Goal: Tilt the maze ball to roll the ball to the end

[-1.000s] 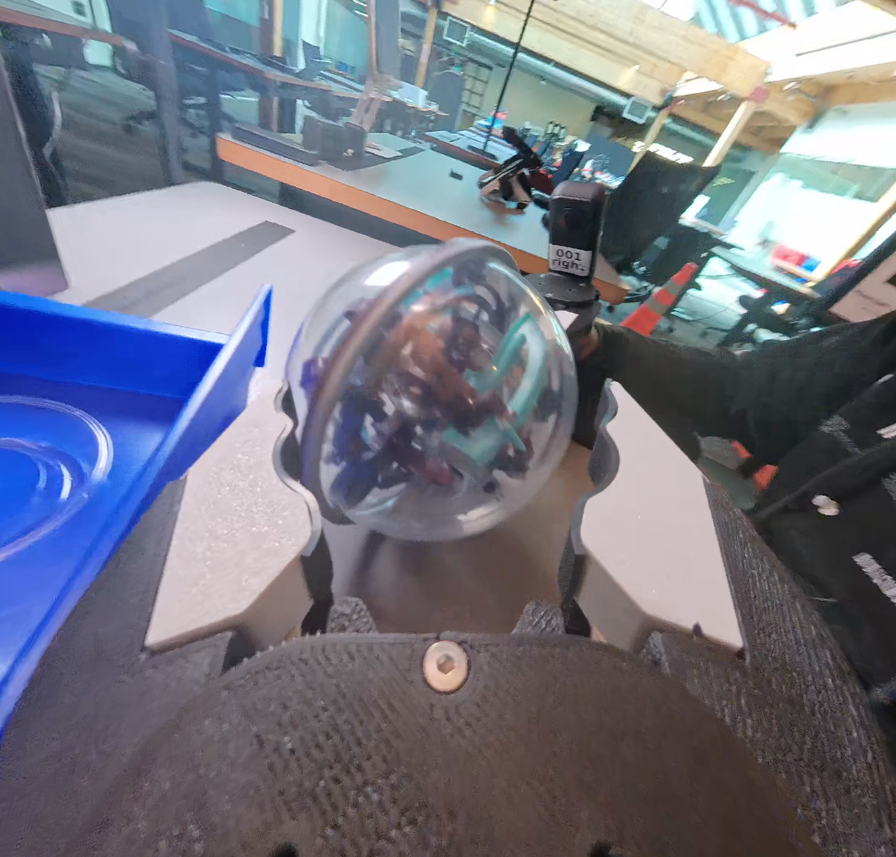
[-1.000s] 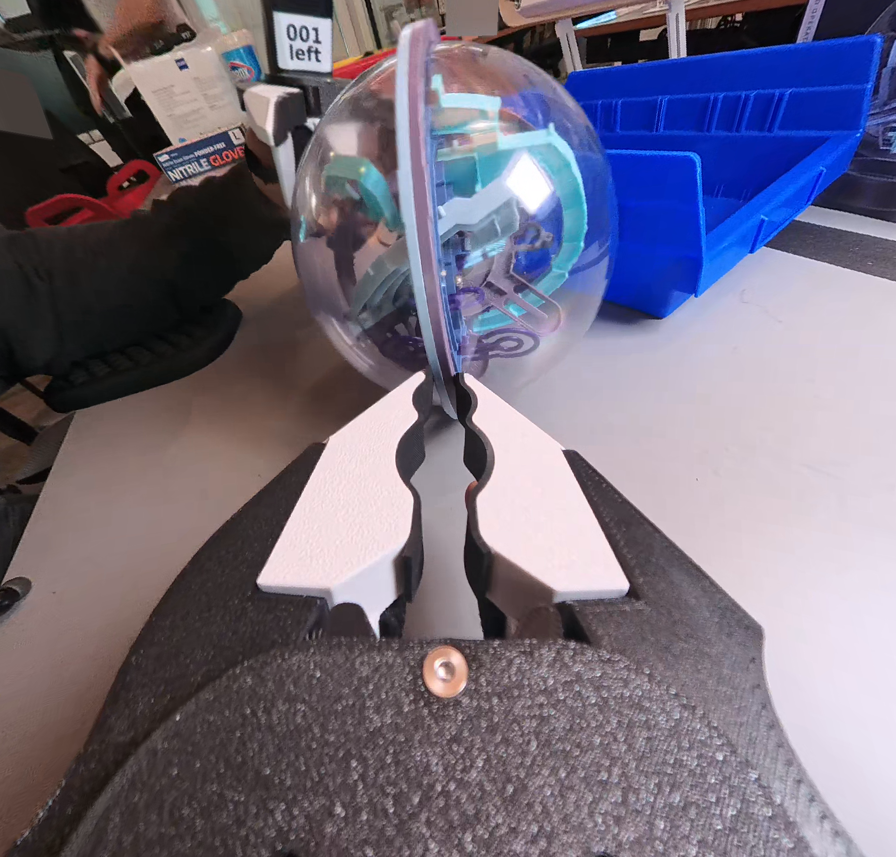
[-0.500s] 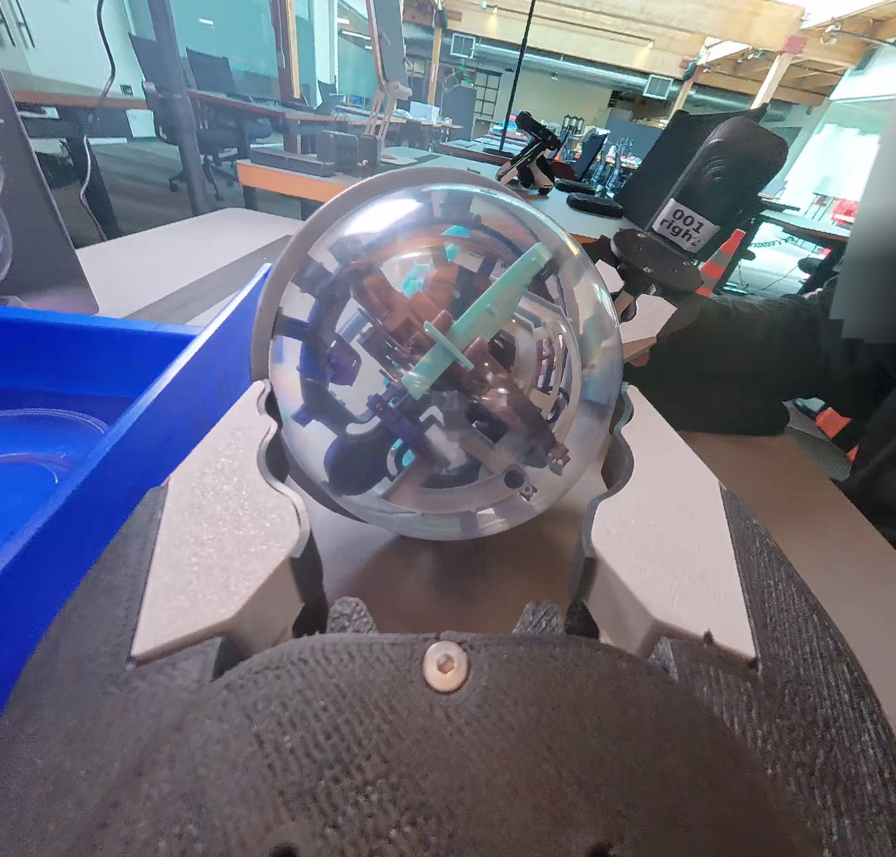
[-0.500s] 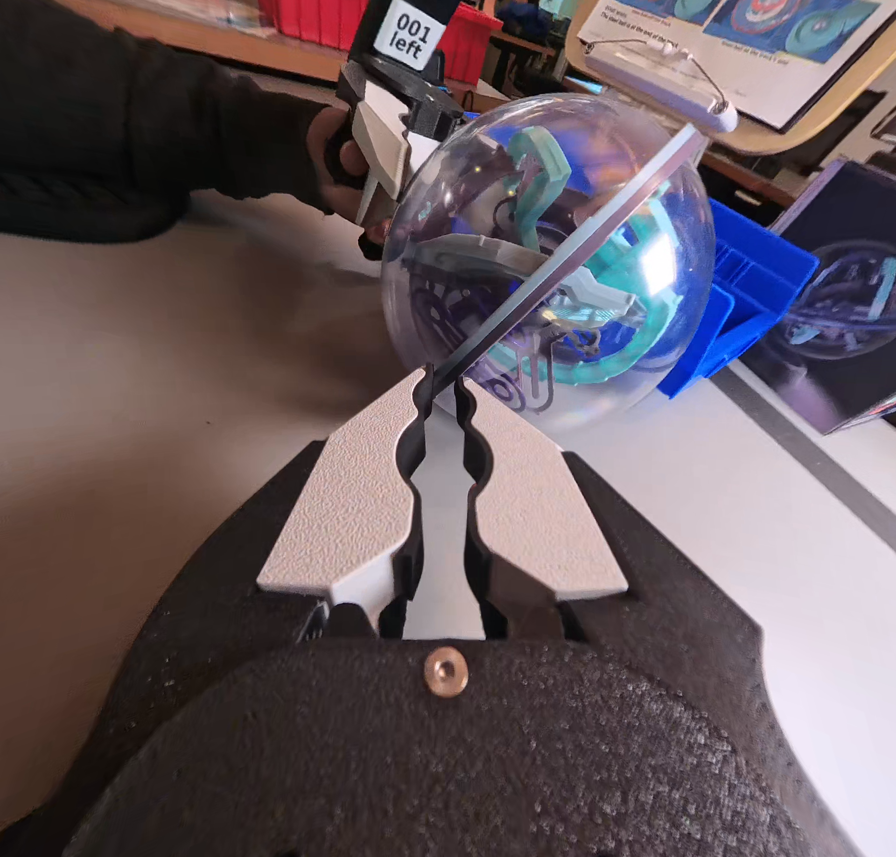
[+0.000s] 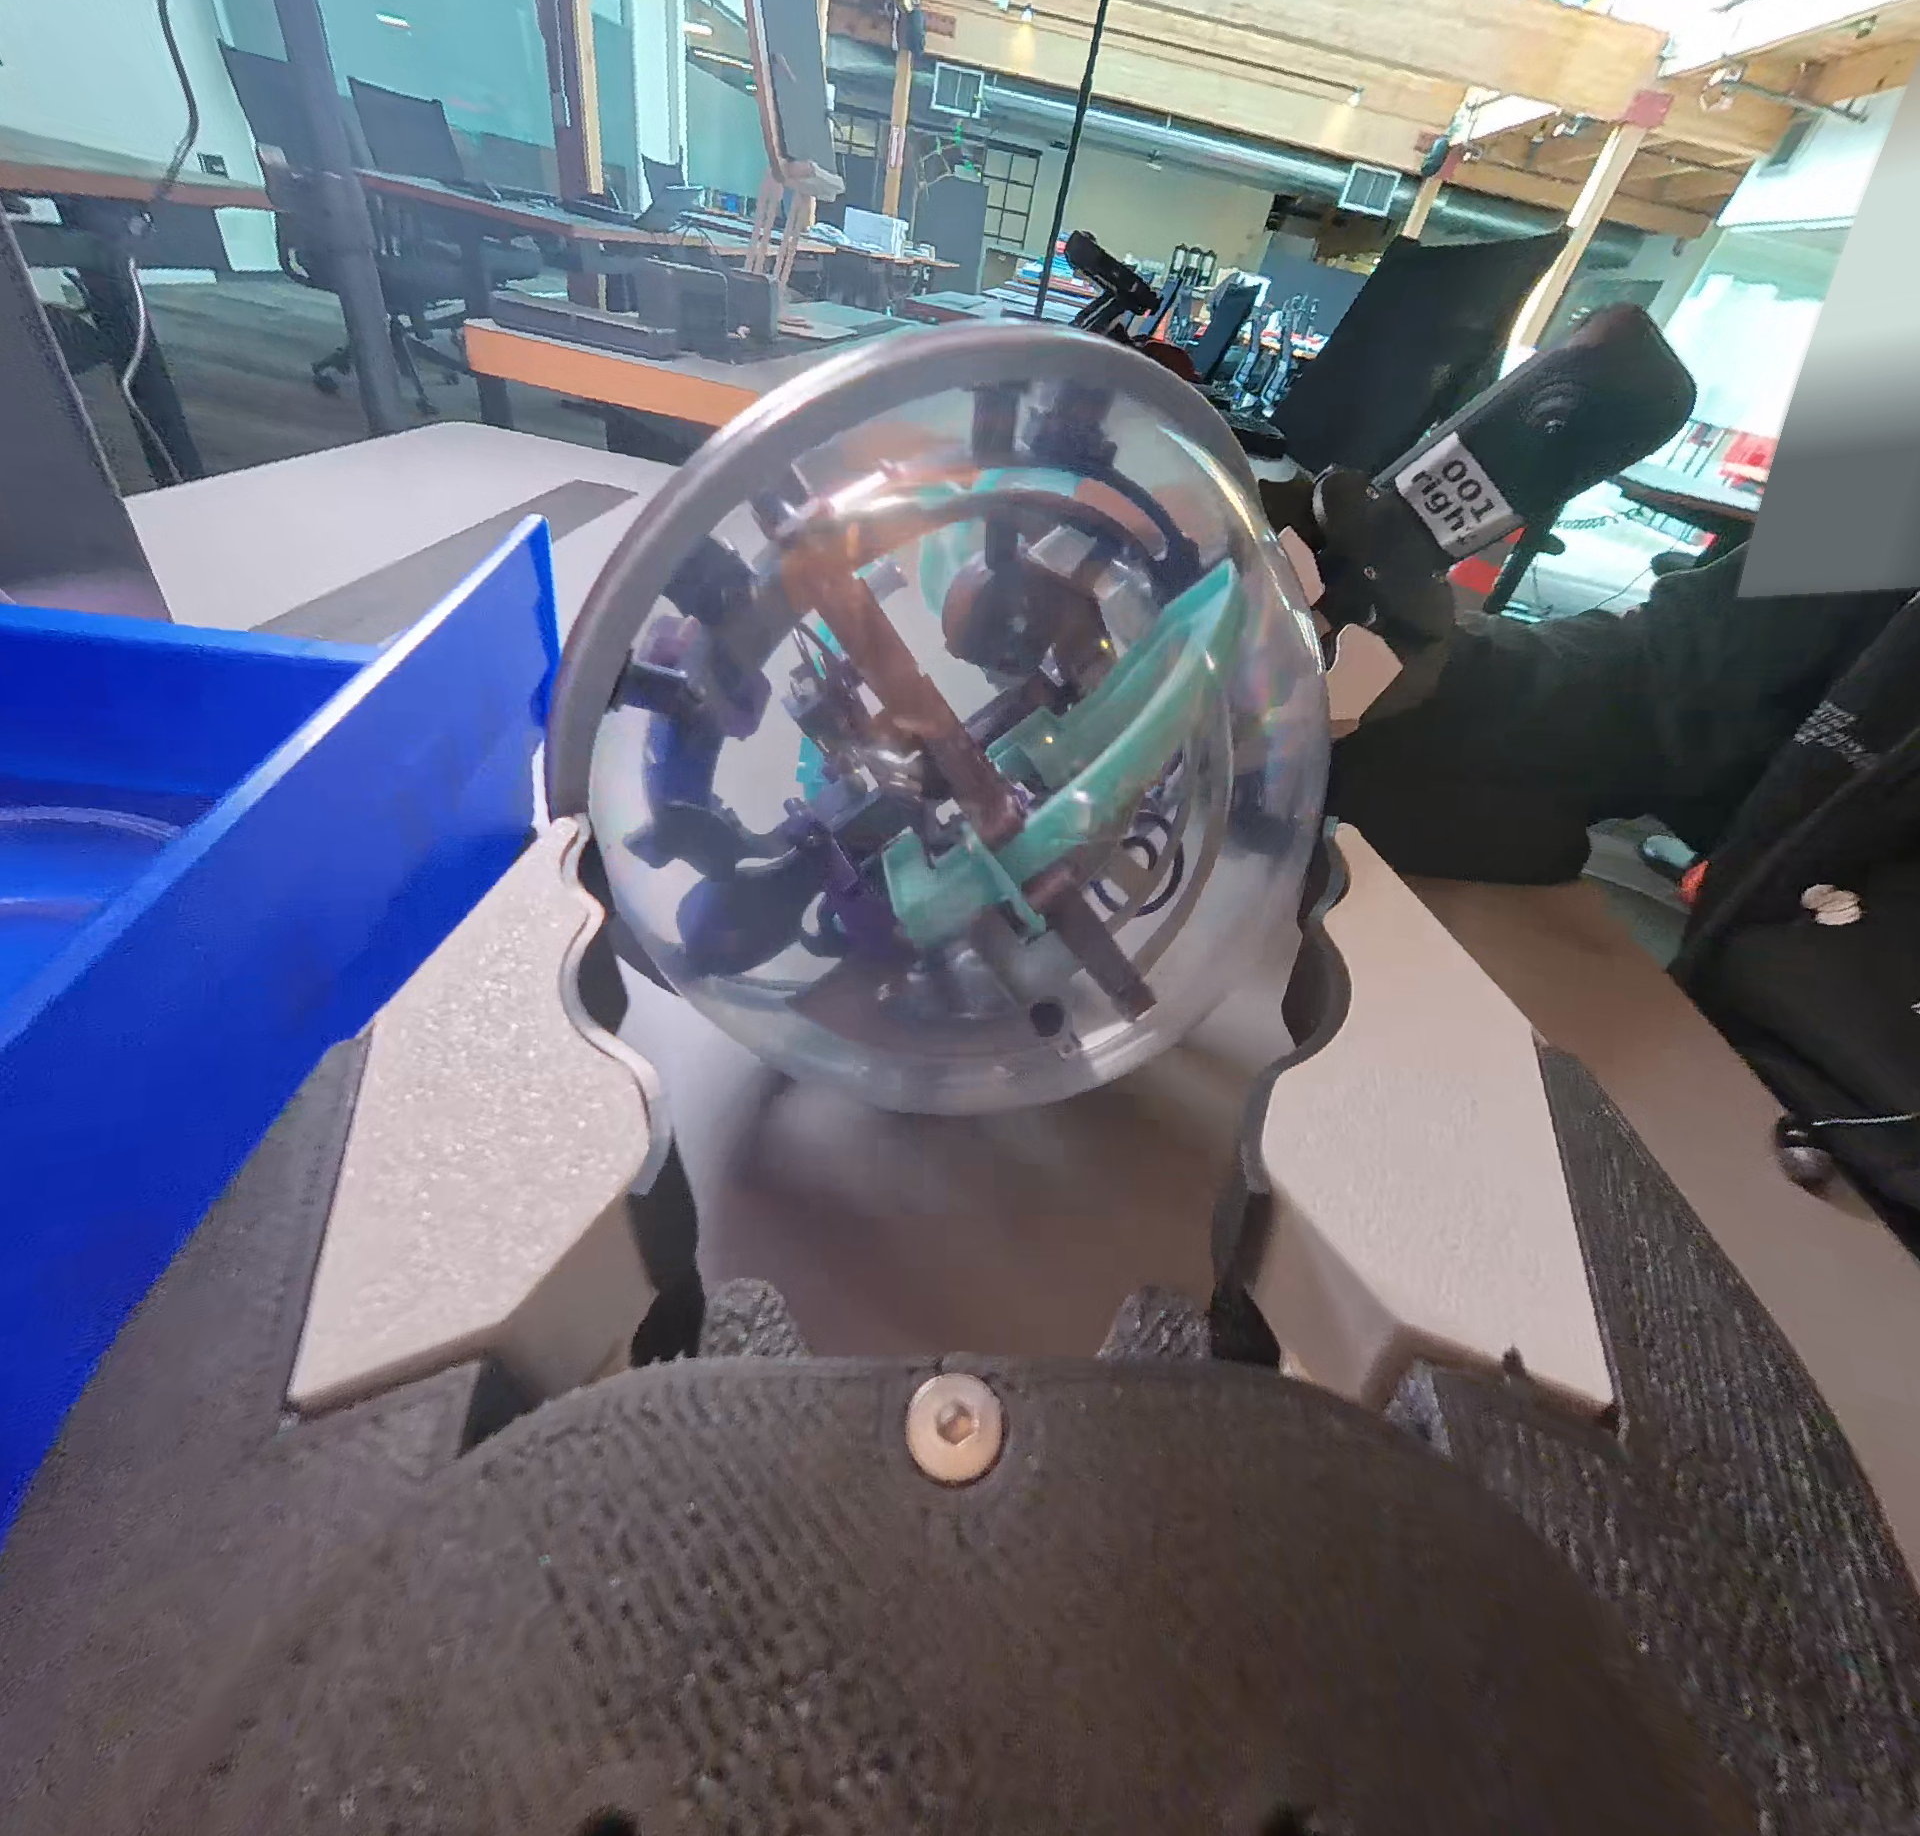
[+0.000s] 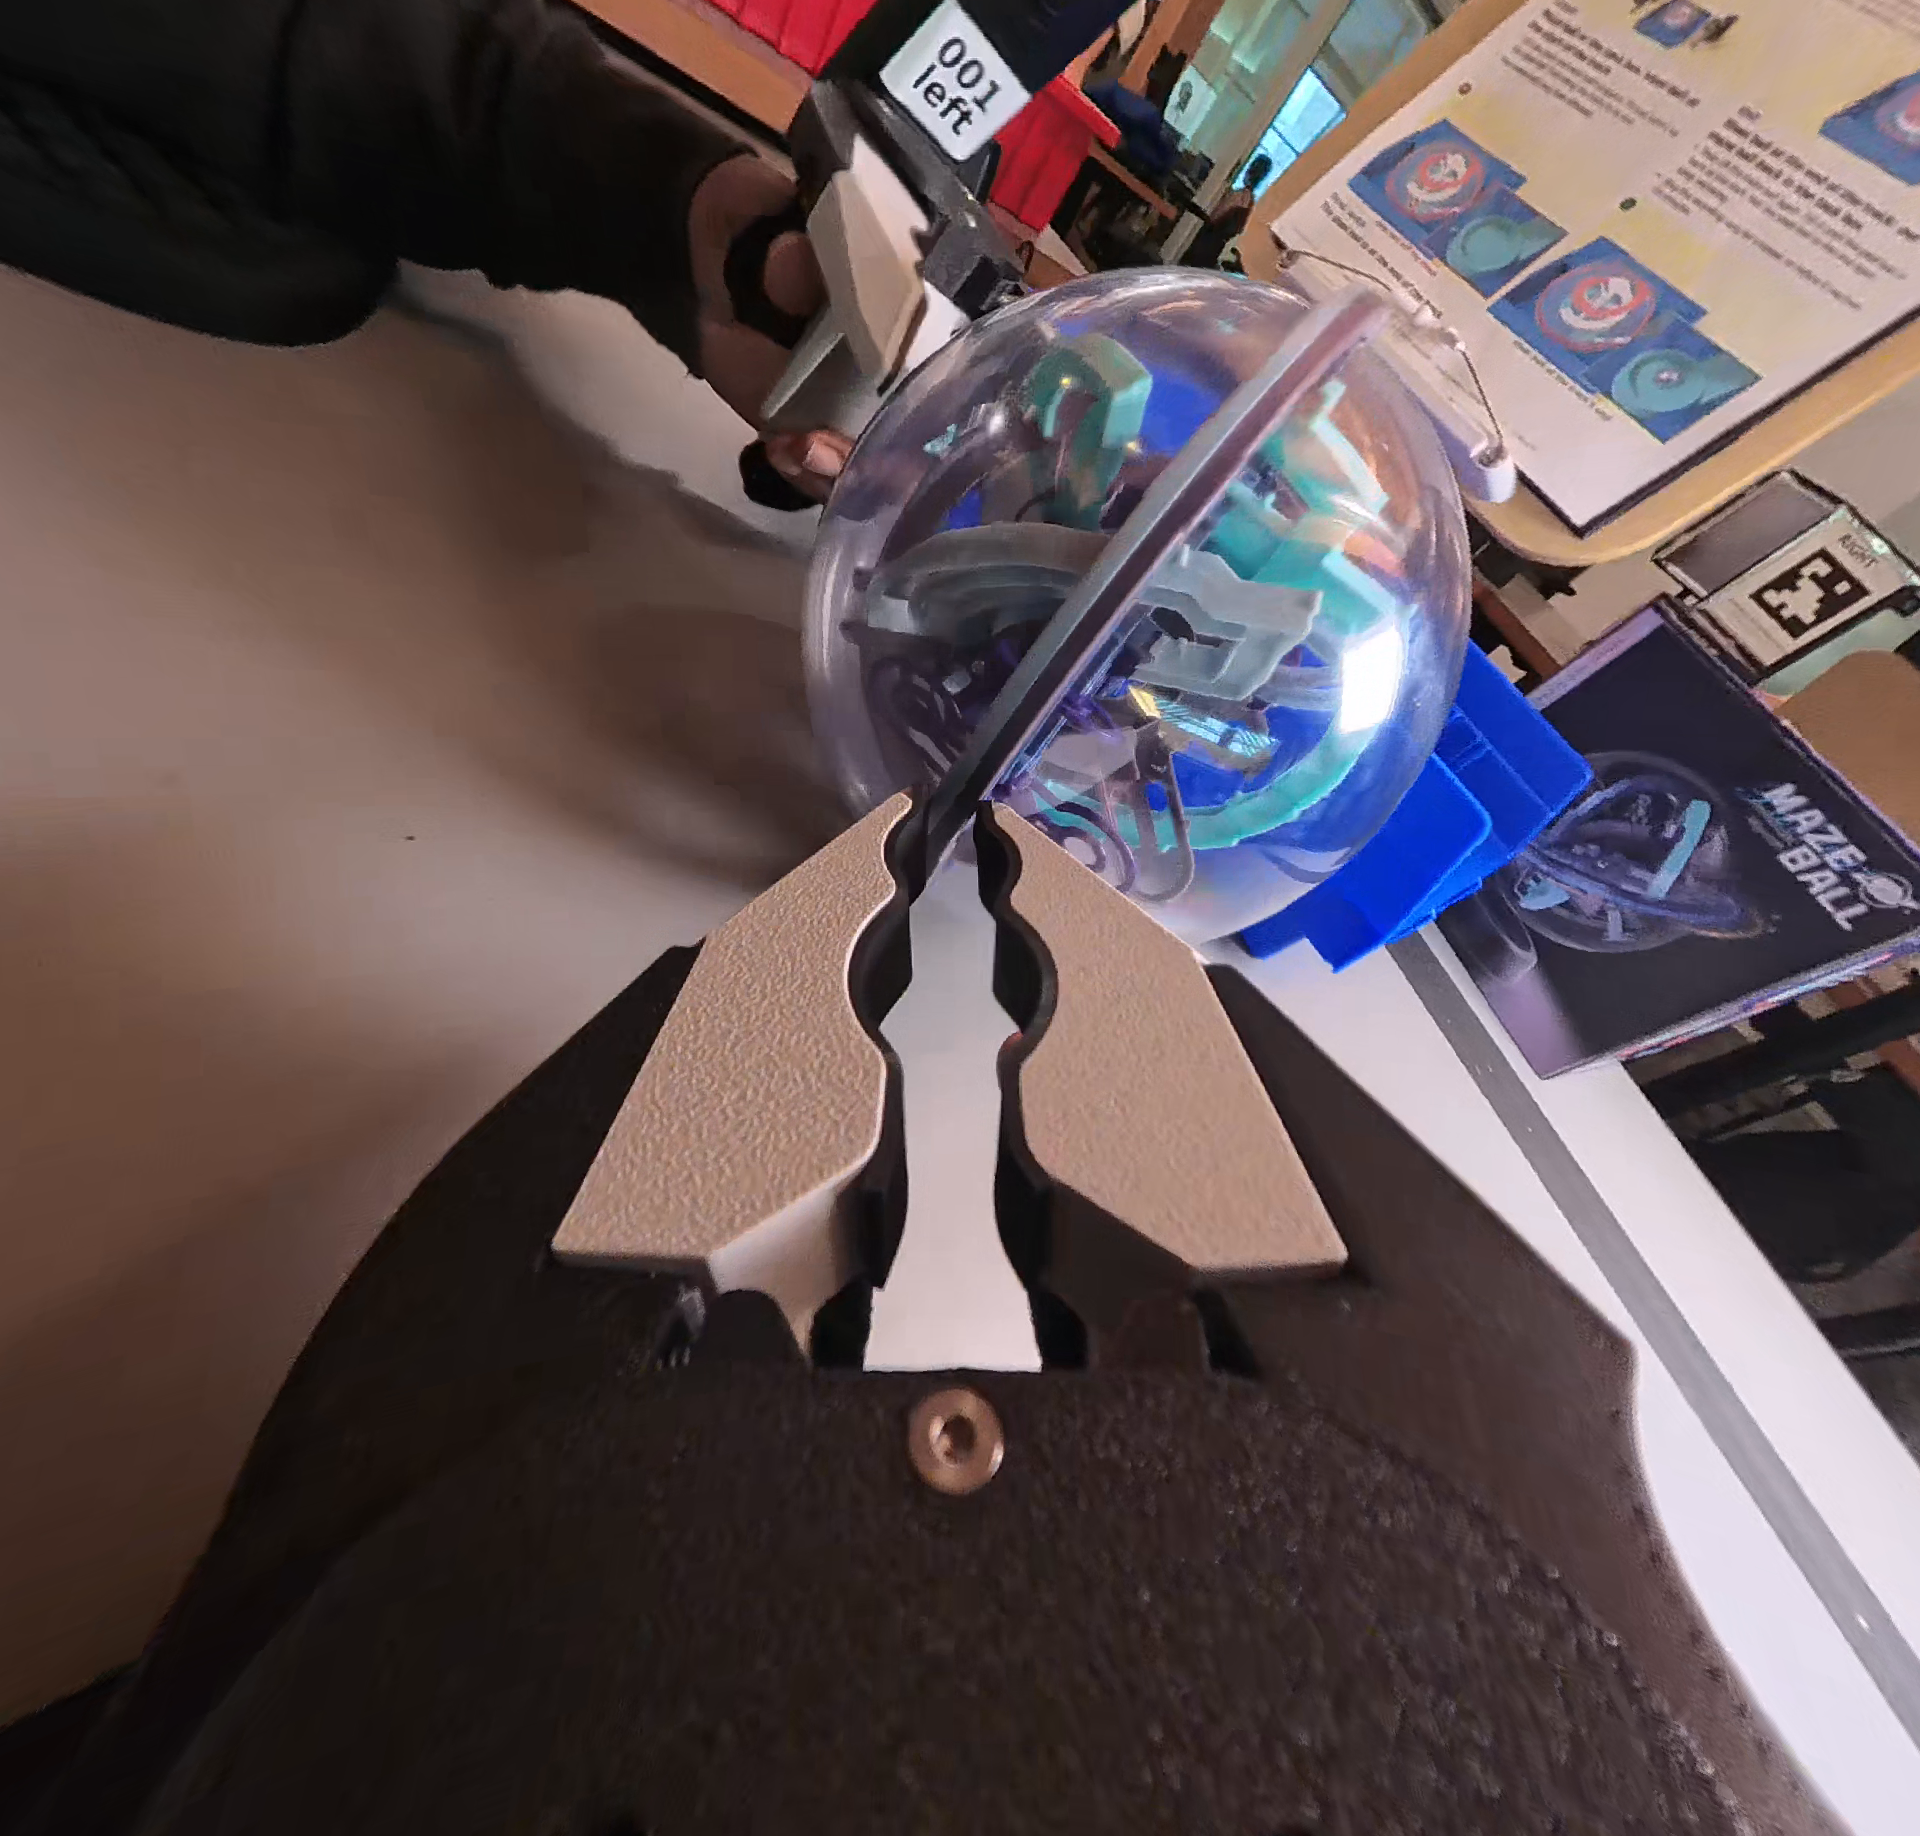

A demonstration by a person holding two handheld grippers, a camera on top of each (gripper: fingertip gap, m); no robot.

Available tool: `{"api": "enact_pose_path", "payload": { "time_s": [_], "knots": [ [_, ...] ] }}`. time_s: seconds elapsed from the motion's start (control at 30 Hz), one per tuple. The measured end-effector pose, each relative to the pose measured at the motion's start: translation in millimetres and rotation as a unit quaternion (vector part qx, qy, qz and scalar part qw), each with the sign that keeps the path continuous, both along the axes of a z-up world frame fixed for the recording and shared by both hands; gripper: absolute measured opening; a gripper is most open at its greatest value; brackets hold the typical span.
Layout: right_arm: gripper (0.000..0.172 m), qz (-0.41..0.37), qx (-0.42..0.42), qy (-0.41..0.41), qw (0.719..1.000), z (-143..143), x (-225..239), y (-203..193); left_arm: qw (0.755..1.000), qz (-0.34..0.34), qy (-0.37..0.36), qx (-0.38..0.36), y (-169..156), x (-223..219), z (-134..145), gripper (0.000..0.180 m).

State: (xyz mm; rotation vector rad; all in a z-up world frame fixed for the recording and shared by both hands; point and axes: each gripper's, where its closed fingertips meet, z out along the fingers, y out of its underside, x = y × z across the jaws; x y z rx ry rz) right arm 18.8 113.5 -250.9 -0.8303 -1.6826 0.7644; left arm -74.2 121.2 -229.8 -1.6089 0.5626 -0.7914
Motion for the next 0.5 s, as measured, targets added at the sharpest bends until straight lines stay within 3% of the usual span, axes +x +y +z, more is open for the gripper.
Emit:
{"api": "enact_pose_path", "payload": {
  "time_s": [0.3, 0.5],
  "knots": [
    [0.005, -0.007, 0.070, 0.004, 0.998, -2.6, -0.2, -3.2, 1.000, 0.008, 0.006, -0.023, -12.3, 1.4, 9.3, 0.141],
    [0.006, -0.019, 0.162, 0.014, 0.987, -3.2, -1.7, -9.1, 0.997, 0.024, -0.069, -0.031, -27.0, -4.7, 29.5, 0.134]
  ]
}}
